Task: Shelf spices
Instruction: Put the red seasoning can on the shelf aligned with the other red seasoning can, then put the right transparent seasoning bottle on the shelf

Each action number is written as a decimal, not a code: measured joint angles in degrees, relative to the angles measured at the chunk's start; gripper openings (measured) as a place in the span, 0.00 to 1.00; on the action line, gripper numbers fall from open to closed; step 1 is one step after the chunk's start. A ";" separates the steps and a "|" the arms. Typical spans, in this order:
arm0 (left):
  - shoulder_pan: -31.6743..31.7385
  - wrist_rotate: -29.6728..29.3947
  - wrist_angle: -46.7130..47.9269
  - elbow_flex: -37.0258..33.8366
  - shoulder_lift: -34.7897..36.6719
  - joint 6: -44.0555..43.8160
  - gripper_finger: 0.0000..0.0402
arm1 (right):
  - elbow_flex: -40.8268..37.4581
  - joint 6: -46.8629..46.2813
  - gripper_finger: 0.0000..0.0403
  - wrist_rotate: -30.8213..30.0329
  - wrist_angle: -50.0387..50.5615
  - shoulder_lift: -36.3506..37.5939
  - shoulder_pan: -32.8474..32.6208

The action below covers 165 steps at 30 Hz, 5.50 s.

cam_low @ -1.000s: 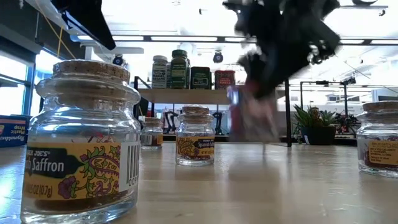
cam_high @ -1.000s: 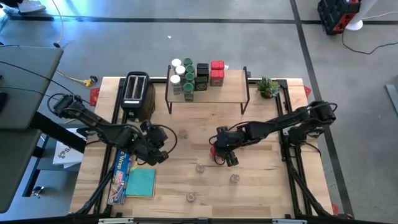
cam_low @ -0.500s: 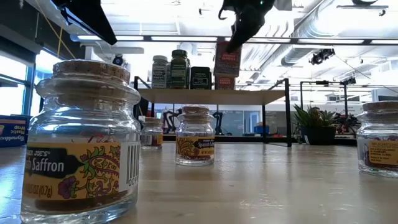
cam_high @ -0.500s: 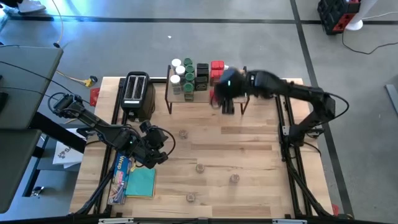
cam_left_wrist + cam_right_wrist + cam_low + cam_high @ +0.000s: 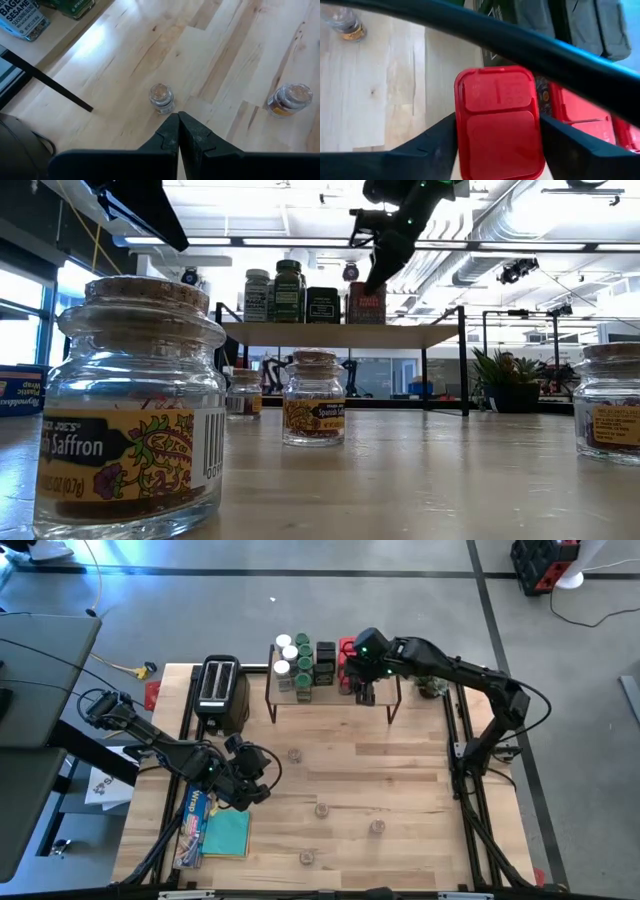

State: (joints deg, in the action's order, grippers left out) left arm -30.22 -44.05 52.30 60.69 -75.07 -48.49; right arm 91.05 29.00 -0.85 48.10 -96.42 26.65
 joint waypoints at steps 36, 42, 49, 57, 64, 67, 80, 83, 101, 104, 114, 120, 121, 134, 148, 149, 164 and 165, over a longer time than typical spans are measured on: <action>-3.82 -5.55 -2.68 0.07 -0.02 0.59 0.00 | -22.56 -7.17 0.25 -6.52 -21.90 8.76 -7.84; -3.80 -5.85 -3.07 0.07 -0.02 0.59 0.00 | -22.62 -4.25 0.16 -6.74 -26.33 6.43 -7.08; -3.80 -5.59 -3.11 0.07 -0.02 0.59 0.00 | -21.90 -0.24 0.15 -6.77 -27.30 5.88 -6.99; -3.91 -5.60 -3.14 0.07 -0.02 0.59 0.00 | -16.37 -0.22 0.15 -6.86 -25.89 8.05 -10.56; -5.24 -7.49 -3.13 0.07 -0.02 0.54 0.00 | -17.66 -6.65 0.14 -9.74 -25.42 18.84 -24.69; -6.20 -10.56 -3.08 0.07 -0.04 0.11 0.00 | -22.32 -13.74 0.11 -10.72 -25.34 23.21 -32.63; -3.63 -13.07 -3.09 0.05 -0.04 2.12 0.00 | -47.62 -47.16 0.17 5.90 -38.46 22.89 -54.99; -2.16 -11.47 -3.08 0.05 -0.04 2.12 0.00 | -48.86 -46.87 0.30 4.85 -38.83 21.95 -57.07; 0.26 -6.16 -4.16 0.04 -0.04 0.59 0.00 | -48.89 -37.96 0.75 -8.15 -45.13 6.98 -61.20; 0.24 -6.11 -4.17 0.04 -0.04 0.61 0.00 | -48.89 -38.60 0.74 -7.89 -45.55 5.59 -61.20; 0.20 -5.97 -4.16 0.04 -0.04 0.63 0.00 | -48.89 -42.54 0.53 -8.19 -43.80 4.55 -62.15; 0.20 -5.97 -4.16 0.04 -0.04 0.63 0.00 | -48.53 -47.04 0.40 -9.49 -42.26 5.48 -62.43; 0.20 -6.00 -4.17 0.04 -0.04 0.63 0.00 | -47.98 -46.88 0.40 -10.09 -40.86 6.31 -62.15; 0.24 -6.33 -7.63 0.04 -0.04 6.24 0.00 | -22.98 -27.74 0.40 -20.22 -5.49 24.63 -25.23; 0.17 -6.01 -7.66 0.04 -0.04 5.73 0.00 | -7.07 -13.62 0.40 7.56 -10.47 2.10 17.24; 0.15 -5.21 -7.65 0.04 -0.04 5.29 0.00 | -6.40 -13.65 0.40 7.71 -10.43 0.79 17.83; -0.47 -2.45 -7.72 0.04 -0.04 4.11 0.00 | -4.97 -13.49 0.59 8.82 -10.56 -2.30 19.12; -0.62 -2.50 -7.85 0.04 -0.04 4.13 0.00 | -4.76 -13.47 0.59 8.80 -10.23 -2.29 19.12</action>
State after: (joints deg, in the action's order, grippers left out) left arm -30.84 -46.56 44.46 60.73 -75.11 -44.36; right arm 86.29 15.53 7.95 37.87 -98.72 45.78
